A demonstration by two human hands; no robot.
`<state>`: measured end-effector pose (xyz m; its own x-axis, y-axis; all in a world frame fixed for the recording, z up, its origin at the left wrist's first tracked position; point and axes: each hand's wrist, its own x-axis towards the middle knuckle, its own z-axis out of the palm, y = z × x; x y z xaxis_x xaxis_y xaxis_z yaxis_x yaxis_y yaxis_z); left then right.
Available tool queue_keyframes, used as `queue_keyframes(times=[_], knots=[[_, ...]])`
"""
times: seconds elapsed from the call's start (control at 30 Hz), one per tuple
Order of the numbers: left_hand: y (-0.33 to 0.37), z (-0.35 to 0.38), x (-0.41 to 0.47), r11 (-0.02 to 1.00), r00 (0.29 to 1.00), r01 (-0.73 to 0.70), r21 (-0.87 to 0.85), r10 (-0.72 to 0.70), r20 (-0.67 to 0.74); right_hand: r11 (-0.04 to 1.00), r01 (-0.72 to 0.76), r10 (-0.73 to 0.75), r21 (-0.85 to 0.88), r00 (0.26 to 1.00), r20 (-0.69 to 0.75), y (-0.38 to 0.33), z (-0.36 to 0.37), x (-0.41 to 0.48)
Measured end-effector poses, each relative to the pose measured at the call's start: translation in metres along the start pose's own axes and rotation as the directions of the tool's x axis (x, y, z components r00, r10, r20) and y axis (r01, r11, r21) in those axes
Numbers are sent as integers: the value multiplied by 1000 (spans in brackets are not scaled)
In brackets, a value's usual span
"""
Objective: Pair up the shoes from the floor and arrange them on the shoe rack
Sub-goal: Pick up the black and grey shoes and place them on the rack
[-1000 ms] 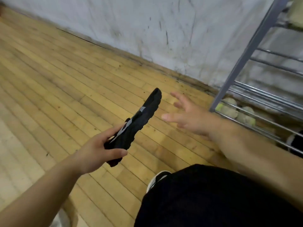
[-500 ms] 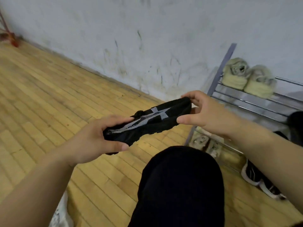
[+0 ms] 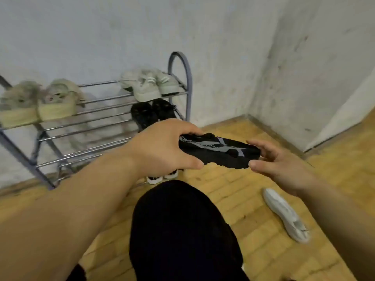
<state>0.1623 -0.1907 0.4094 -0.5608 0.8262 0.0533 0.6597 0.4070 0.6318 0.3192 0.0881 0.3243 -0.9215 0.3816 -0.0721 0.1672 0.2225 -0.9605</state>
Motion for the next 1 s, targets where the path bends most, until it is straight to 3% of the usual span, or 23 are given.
queue_keyframes(times=[0.17, 0.3, 0.4, 0.5, 0.6, 0.7, 0.8, 0.9, 1.0], knots=[[56, 133, 81, 983, 949, -132, 128, 88, 303, 951, -293, 308, 97, 920, -243, 126, -75, -81], [67, 222, 96, 937, 827, -232, 260, 50, 560, 849, -490, 528, 197, 785, -323, 218, -85, -131], [71, 236, 101, 870, 779, -295, 394, -20, 627, 721, -661, 689, 207, 654, -312, 280, -71, -157], [63, 240, 108, 841, 777, -264, 472, -104, 621, 525, -850, 826, 43, 497, -267, 346, -46, -176], [59, 239, 117, 846, 790, -204, 492, -155, 594, 348, -902, 859, -255, 416, -300, 394, -20, -188], [57, 236, 125, 887, 814, -97, 451, -190, 548, 241, -880, 791, -409, 422, -443, 406, -4, -186], [58, 234, 130, 905, 831, -42, 423, -204, 518, 271, -893, 802, -359, 415, -428, 411, -5, -179], [59, 230, 133, 918, 858, -14, 395, -192, 477, 390, -849, 772, -357, 512, -376, 404, -19, -165], [60, 228, 136, 925, 873, -2, 380, -184, 452, 621, -733, 509, -278, 647, -568, 382, -29, -131]])
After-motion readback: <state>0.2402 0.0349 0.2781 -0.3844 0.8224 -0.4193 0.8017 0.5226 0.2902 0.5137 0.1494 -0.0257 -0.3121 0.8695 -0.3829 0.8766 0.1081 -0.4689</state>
